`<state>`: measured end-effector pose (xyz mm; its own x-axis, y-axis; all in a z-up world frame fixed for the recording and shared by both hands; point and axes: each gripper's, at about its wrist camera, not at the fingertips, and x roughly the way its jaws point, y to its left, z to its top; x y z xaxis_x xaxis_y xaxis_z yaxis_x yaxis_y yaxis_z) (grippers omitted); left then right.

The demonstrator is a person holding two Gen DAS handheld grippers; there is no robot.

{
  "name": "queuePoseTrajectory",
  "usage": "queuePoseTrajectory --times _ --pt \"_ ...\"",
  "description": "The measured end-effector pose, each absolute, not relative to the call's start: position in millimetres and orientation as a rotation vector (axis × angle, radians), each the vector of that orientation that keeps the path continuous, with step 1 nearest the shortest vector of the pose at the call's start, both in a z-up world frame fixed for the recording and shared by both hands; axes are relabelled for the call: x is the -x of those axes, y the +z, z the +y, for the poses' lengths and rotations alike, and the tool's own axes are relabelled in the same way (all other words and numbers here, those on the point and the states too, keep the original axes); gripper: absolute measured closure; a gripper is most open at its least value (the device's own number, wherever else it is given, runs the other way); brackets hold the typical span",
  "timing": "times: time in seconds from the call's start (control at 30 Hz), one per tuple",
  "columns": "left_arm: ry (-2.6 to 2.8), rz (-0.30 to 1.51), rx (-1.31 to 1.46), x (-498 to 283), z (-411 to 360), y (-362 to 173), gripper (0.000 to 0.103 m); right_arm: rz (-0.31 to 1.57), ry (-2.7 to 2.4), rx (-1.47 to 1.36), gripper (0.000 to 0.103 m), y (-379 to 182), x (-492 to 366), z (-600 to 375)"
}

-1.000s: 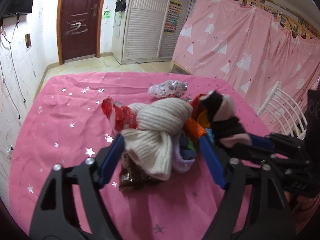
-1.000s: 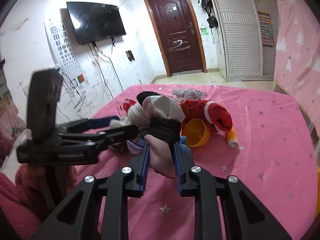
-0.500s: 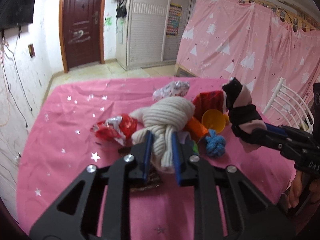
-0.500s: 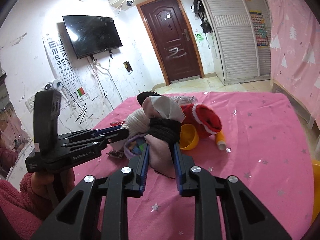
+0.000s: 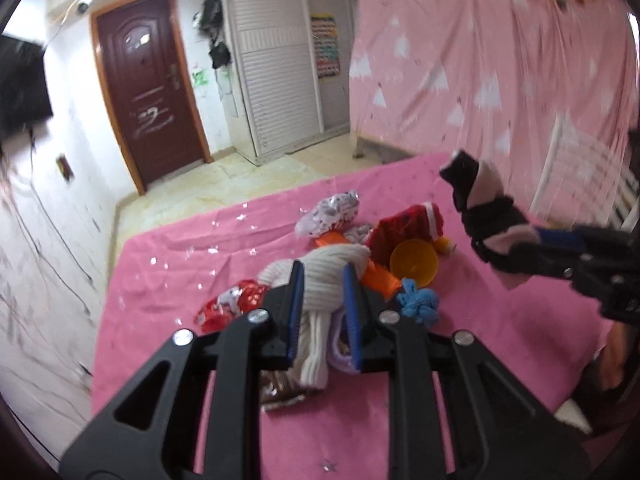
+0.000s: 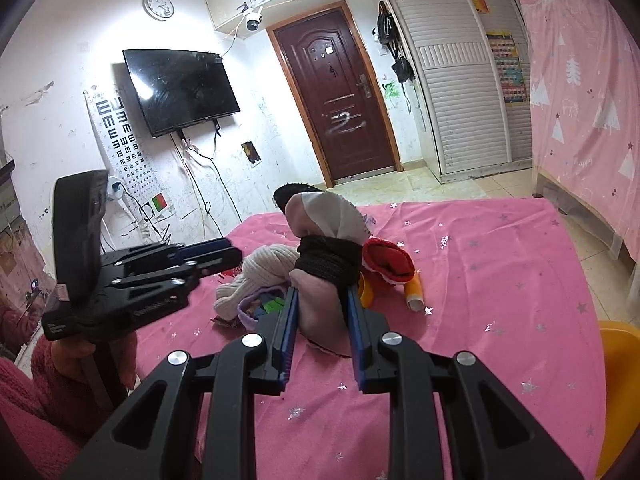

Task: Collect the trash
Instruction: 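Grasp the black-and-white sock with the right tool while the left tool grasps the white knit bundle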

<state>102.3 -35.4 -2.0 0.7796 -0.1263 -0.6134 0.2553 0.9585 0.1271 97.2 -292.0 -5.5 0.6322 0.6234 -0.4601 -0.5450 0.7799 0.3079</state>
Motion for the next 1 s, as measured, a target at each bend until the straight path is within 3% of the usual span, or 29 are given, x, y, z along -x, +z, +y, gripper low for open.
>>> queuePoseTrajectory --times 0.03,0.1,0.13,0.17,0.33,0.43,0.57,1.0 --pt "-0.214 0.653 -0.239 -107.0 -40.6 -3.3 0.082 0.579 0.669 -0.144 0.087 -3.4 -97.5 -289.2" --pt "-0.210 0.666 -0.280 -116.1 -46.4 -5.3 0.067 0.578 0.669 -0.140 0.087 -2.9 -96.3 -288.6" --pt "-0.212 0.680 -0.287 -123.7 -47.9 -6.8 0.049 0.577 0.667 -0.138 0.087 -2.2 -96.5 -287.7" --pt "-0.212 0.690 -0.287 -128.3 -47.9 -7.3 0.038 0.577 0.665 -0.138 0.087 -2.2 -96.9 -288.7" --pt "-0.227 0.762 -0.318 -152.4 -47.6 -17.0 0.038 0.578 0.649 -0.147 0.087 -2.3 -101.0 -295.1" --pt "-0.240 0.810 -0.330 -161.6 -47.6 -25.6 0.053 0.582 0.643 -0.156 0.086 -4.1 -103.9 -297.8" --pt "-0.246 0.811 -0.314 -163.7 -42.9 -24.7 0.062 0.587 0.638 -0.164 0.086 -6.9 -107.2 -299.1" --pt "-0.239 0.730 -0.266 -150.6 -43.6 12.0 0.063 0.567 0.631 -0.180 0.087 -4.7 -105.3 -305.4"
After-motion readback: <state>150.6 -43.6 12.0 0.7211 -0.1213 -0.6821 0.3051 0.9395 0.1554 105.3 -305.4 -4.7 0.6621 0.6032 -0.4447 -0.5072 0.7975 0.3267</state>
